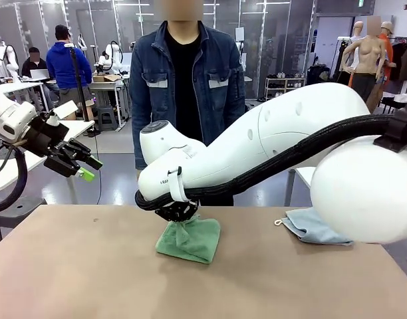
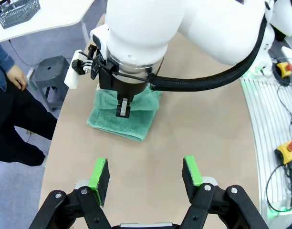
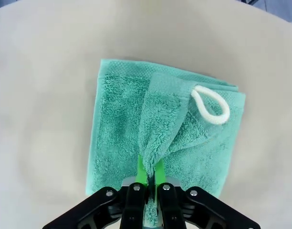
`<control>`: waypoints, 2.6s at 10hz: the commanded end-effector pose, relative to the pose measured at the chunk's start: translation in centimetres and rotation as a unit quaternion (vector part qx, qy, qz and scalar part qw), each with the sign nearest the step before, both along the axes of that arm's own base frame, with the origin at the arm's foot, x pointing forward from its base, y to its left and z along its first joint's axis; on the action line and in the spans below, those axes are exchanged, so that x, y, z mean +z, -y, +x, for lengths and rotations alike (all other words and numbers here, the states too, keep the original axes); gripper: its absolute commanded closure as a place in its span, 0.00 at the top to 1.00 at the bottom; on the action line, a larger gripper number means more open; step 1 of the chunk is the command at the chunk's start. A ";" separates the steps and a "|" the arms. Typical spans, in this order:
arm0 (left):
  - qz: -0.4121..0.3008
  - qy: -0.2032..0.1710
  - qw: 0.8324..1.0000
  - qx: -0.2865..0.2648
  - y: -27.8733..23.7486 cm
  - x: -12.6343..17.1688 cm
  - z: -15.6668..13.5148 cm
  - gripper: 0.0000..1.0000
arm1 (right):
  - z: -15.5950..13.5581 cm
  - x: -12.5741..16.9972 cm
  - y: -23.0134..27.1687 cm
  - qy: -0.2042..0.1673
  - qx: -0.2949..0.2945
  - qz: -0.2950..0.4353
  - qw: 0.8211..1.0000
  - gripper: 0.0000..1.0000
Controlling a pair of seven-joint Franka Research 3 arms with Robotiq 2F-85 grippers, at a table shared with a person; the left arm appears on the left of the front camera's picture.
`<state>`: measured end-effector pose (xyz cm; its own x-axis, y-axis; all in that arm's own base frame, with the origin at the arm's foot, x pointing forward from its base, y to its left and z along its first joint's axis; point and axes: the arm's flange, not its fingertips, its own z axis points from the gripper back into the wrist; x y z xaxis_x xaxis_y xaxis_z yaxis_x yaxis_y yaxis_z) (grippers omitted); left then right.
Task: Fold the towels and place them in the basket.
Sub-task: When a person lays out a Towel with hook on the table, fold it in half twice, then stack the folded Towel with hook on the right side of the table.
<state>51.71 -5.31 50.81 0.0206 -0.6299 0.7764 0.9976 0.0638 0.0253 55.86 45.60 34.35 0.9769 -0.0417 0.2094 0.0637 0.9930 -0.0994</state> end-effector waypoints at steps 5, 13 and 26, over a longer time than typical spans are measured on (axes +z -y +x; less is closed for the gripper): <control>0.003 0.003 1.000 0.001 0.0 0.2 -0.1 0.78 | -0.2 1.5 0.7 0.002 -0.032 0.046 0.998 0.65; 0.003 0.003 1.000 0.001 0.0 0.2 -0.1 0.78 | -6.3 8.2 19.1 -0.041 -0.038 0.185 0.981 0.77; 0.003 0.003 1.000 0.001 0.0 0.2 -0.1 0.78 | -7.1 7.7 23.0 -0.049 -0.060 0.199 0.977 0.77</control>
